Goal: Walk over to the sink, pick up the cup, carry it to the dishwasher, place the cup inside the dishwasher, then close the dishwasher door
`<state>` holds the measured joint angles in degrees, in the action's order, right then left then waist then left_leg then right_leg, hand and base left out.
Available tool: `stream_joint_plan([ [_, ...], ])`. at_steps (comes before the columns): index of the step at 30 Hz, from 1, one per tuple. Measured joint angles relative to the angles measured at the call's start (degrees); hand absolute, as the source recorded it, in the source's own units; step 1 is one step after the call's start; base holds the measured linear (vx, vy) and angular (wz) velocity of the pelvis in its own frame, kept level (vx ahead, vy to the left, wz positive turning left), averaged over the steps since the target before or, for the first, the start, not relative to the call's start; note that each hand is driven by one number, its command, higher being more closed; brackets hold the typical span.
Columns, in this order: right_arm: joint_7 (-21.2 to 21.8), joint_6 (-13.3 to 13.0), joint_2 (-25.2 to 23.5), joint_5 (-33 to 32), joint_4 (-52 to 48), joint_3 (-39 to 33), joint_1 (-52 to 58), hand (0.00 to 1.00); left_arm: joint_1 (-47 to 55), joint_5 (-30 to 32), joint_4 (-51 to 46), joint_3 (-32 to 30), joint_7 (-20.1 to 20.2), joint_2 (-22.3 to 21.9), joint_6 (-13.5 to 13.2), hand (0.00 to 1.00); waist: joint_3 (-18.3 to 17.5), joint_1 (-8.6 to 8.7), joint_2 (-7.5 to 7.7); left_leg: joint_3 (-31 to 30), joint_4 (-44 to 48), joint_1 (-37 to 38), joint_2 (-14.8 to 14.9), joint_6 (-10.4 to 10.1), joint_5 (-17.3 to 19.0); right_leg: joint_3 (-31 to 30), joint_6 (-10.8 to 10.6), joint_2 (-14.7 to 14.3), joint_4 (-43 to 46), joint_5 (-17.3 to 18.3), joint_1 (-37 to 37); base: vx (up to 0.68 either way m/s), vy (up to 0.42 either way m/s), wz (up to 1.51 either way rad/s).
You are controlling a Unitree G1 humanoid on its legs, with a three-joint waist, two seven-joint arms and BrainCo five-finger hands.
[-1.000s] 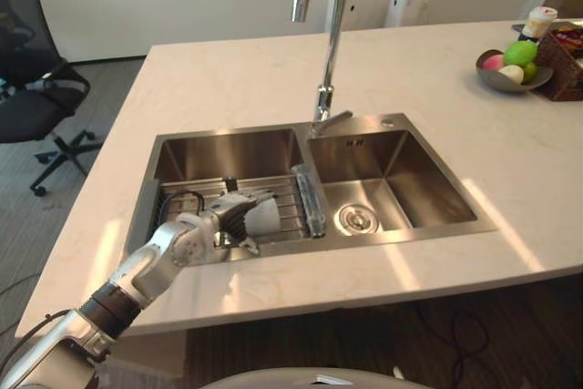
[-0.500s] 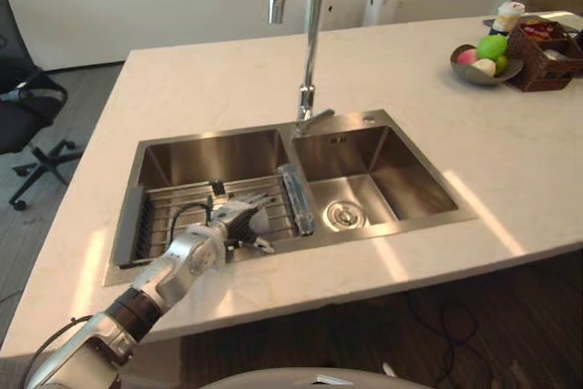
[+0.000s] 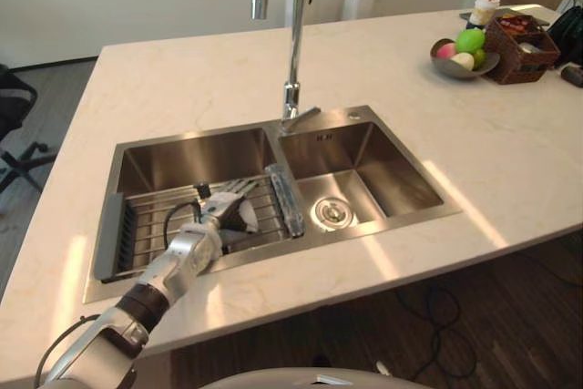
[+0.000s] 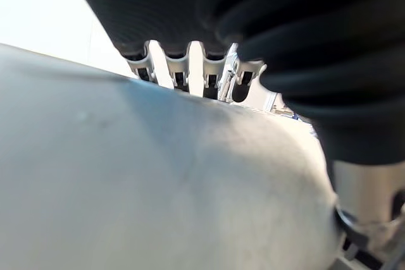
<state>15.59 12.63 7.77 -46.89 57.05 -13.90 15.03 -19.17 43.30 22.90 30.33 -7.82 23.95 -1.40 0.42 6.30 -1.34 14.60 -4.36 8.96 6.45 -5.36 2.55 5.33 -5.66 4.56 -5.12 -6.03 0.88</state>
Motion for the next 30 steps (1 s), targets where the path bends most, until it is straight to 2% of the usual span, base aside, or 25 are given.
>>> stream_joint_plan([
  [3, -0.09, -0.02, 0.04, 0.01, -0.09, 0.29, 0.01, 0.0, 0.0, 4.85, 1.05, -1.54, -0.05, -0.79, 0.44, 0.0, 0.04, 0.01, 0.03, 0.07, 0.08, 0.03, 0.04, -0.04, 0.03, 0.0, 0.0, -0.01, 0.0, 0.0, 0.06, -0.02, -0.013, 0.0],
  [6, -0.2, -0.03, 0.07, 0.02, -0.21, 0.53, 0.01, 0.0, -0.06, 6.69, 1.76, -2.05, 1.25, -0.86, 0.39, 0.0, 0.05, 0.02, 0.05, 0.1, 0.12, 0.06, 0.07, -0.06, 0.07, 0.0, 0.01, -0.03, 0.0, 0.0, 0.09, 0.0, 0.0, 0.0],
  [11, -1.49, -0.1, 0.41, 0.04, -1.45, 2.78, 0.1, 0.0, -1.35, 7.52, 3.28, -3.01, 8.76, -1.0, 0.04, 0.0, 0.17, -0.03, 0.24, -0.01, 0.18, 0.26, 0.07, -0.08, 0.1, 0.1, 0.01, -0.01, 0.0, 0.01, 0.37, 0.0, 0.0, 0.0],
  [12, -2.0, -0.09, 0.7, 0.03, -1.64, 3.89, 0.1, 0.0, -2.08, 7.52, 3.03, -2.98, 12.19, -0.99, 0.13, 0.0, 0.19, -0.11, 0.29, -0.08, 0.21, 0.41, 0.06, -0.08, 0.12, 0.14, 0.02, 0.01, 0.0, 0.03, 0.59, 0.0, 0.0, 0.0],
  [14, -2.06, -0.09, 0.93, 0.05, -1.7, 4.44, 0.11, 0.0, -2.8, 7.51, 2.95, -3.02, 15.15, -0.94, 0.49, 0.0, 0.2, -0.04, 0.28, -0.13, 0.23, 0.64, 0.06, -0.08, 0.12, 0.17, 0.01, 0.02, -0.01, 0.04, 0.86, -0.02, -0.006, 0.0],
  [15, -2.1, -0.03, 1.22, 0.04, -1.93, 4.81, 0.11, 0.0, -3.48, 7.46, 2.96, -2.93, 18.25, -0.96, 1.43, 0.0, 0.24, 0.03, 0.21, -0.15, 0.23, 0.92, 0.05, -0.09, 0.14, 0.17, 0.02, 0.01, 0.0, 0.09, 1.06, -0.04, -0.011, 0.01],
  [17, -2.22, -0.01, 1.28, 0.04, -1.94, 4.84, 0.14, 0.0, -4.26, 7.17, 2.93, -2.73, 21.34, -0.96, 2.31, 0.0, 0.27, 0.1, 0.1, -0.2, 0.23, 1.0, 0.05, -0.09, 0.16, 0.2, 0.06, 0.0, -0.01, 0.16, 1.14, -0.05, -0.012, 0.01],
  [20, -2.45, -0.01, 1.57, 0.05, -1.93, 4.93, 0.13, 0.0, -5.6, 4.92, 2.58, -2.5, 26.99, -1.0, 5.44, 0.0, 0.43, 0.41, -0.08, -0.35, 0.23, 0.72, 0.03, -0.23, 0.33, 0.23, 0.03, -0.01, 0.0, 0.31, 1.17, -0.05, -0.012, 0.01],
  [23, -2.47, -0.02, 2.32, 0.06, -1.88, 5.45, 0.14, 0.0, -6.33, 4.0, 2.74, -1.76, 28.03, -0.99, 8.35, 0.0, 0.49, 0.88, -0.7, -0.43, 0.21, 0.63, -0.01, -0.25, 0.37, 0.22, 0.02, -0.02, 0.0, 0.32, 1.07, -0.01, -0.004, 0.0],
  [30, -2.47, -0.18, 2.63, 0.11, -1.5, 5.73, 0.15, 0.0, -7.48, 0.24, 4.14, -1.11, 27.92, -1.02, 11.34, 0.0, 0.24, 1.61, -1.17, -1.02, 0.23, 0.19, -0.06, -0.06, 0.24, 0.5, 0.01, 0.0, 0.01, 0.34, 0.95, 0.0, -0.001, 0.02],
])
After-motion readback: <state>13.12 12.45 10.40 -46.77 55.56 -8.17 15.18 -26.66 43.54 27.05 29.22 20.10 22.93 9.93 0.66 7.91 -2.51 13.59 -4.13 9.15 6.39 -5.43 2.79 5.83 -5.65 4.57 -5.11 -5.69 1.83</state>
